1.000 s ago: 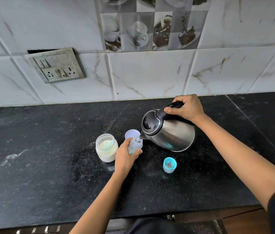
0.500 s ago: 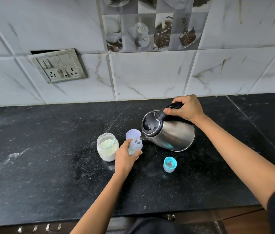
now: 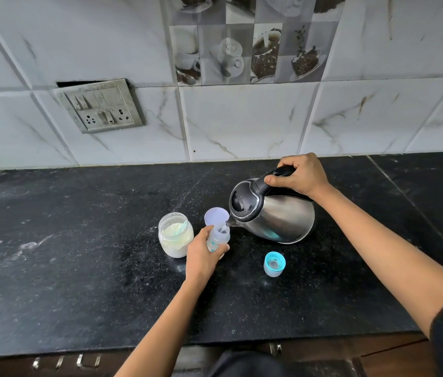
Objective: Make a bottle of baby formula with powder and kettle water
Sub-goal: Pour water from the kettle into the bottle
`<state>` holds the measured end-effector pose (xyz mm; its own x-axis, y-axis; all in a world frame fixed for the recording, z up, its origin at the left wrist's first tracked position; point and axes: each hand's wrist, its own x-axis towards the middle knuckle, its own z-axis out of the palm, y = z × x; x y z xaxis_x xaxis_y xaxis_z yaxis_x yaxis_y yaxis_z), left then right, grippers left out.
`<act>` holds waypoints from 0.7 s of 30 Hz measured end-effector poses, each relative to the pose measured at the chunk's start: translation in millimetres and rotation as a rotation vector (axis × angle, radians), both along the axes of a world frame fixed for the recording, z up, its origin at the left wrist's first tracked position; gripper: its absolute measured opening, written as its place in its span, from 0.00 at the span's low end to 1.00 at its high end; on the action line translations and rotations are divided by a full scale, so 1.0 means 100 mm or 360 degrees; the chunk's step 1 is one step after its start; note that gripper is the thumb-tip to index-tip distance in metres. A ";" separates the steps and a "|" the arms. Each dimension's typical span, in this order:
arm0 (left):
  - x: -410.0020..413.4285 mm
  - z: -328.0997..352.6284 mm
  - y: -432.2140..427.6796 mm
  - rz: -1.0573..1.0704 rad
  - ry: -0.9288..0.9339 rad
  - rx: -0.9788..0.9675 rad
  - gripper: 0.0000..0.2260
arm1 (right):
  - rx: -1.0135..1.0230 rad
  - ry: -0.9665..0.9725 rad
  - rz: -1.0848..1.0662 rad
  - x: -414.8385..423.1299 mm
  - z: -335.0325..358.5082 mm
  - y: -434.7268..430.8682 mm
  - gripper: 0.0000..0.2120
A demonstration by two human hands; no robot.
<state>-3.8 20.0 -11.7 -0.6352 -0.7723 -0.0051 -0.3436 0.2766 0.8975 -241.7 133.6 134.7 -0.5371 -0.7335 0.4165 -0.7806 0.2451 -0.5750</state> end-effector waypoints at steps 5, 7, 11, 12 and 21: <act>0.01 0.01 0.01 -0.0010 -0.0003 -0.0005 0.21 | -0.0006 -0.0007 0.0009 0.01 0.00 0.01 0.24; 0.02 0.01 0.02 -0.0011 -0.0004 -0.0002 0.21 | -0.0008 -0.0002 0.0008 0.00 -0.01 0.02 0.24; 0.00 0.01 0.03 -0.0006 0.0004 -0.0007 0.22 | -0.0015 -0.0002 0.0005 -0.01 0.00 0.05 0.23; -0.01 0.02 0.03 -0.0007 0.0005 -0.0008 0.21 | -0.0015 -0.0006 0.0007 -0.01 0.00 0.05 0.23; -0.08 -0.03 0.03 0.0007 -0.0015 -0.0006 0.25 | -0.0055 -0.0050 0.0011 -0.08 -0.04 0.10 0.26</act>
<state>-11.5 23.0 -14.3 -0.6316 -0.7752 -0.0084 -0.3535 0.2784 0.8930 -249.9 143.9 130.6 -0.5454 -0.7226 0.4248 -0.7637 0.2196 -0.6071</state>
